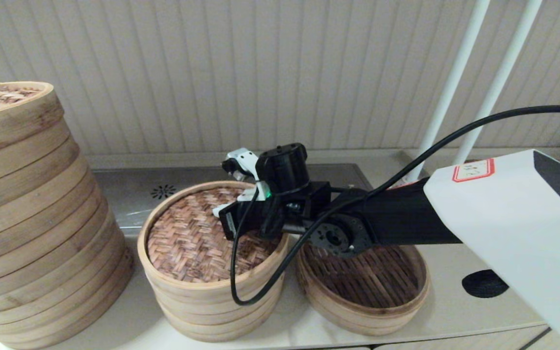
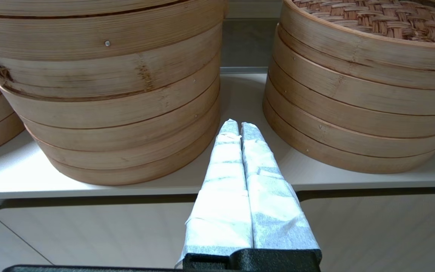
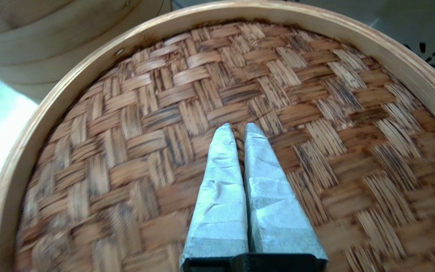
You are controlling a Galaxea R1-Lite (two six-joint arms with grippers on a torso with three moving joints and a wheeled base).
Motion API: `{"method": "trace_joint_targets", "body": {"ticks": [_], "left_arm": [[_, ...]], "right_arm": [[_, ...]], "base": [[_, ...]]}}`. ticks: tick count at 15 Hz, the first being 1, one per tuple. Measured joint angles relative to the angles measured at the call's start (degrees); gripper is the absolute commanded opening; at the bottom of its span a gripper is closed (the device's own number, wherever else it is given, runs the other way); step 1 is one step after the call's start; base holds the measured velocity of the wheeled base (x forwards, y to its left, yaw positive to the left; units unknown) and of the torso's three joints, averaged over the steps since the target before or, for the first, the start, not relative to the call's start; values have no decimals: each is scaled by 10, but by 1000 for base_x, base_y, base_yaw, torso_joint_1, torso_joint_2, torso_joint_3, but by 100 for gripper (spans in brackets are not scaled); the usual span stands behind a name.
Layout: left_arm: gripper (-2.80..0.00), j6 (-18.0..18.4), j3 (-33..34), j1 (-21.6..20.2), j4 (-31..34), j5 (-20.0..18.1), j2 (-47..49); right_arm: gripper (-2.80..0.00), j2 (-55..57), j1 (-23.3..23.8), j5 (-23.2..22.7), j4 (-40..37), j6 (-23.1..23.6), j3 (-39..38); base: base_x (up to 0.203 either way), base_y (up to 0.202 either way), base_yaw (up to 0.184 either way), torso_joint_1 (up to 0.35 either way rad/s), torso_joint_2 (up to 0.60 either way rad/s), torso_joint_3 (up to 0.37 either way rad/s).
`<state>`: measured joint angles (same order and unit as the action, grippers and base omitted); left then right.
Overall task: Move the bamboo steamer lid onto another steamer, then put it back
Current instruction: Pick up the steamer
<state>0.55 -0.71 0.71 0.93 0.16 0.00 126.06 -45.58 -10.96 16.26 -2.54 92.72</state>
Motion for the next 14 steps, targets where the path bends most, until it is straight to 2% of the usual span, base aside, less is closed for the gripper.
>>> {"method": "trace_joint_targets", "body": {"ticks": [10,11,12,14], "left_arm": [[-280,0,0,0,0,0,0],[-280,0,0,0,0,0,0],[-280,0,0,0,0,0,0],[-280,0,0,0,0,0,0]], "right_arm": [[-280,-32,5,2,-3,5,-1],[-231,-32,4,2,-2,7,-6],[0,-32,1,2,0,14,-12],[0,-30,-1,2,3,19,-22]], "base": [[0,0,0,0,0,0],[0,0,0,0,0,0],[0,0,0,0,0,0],[0,0,0,0,0,0]]}}
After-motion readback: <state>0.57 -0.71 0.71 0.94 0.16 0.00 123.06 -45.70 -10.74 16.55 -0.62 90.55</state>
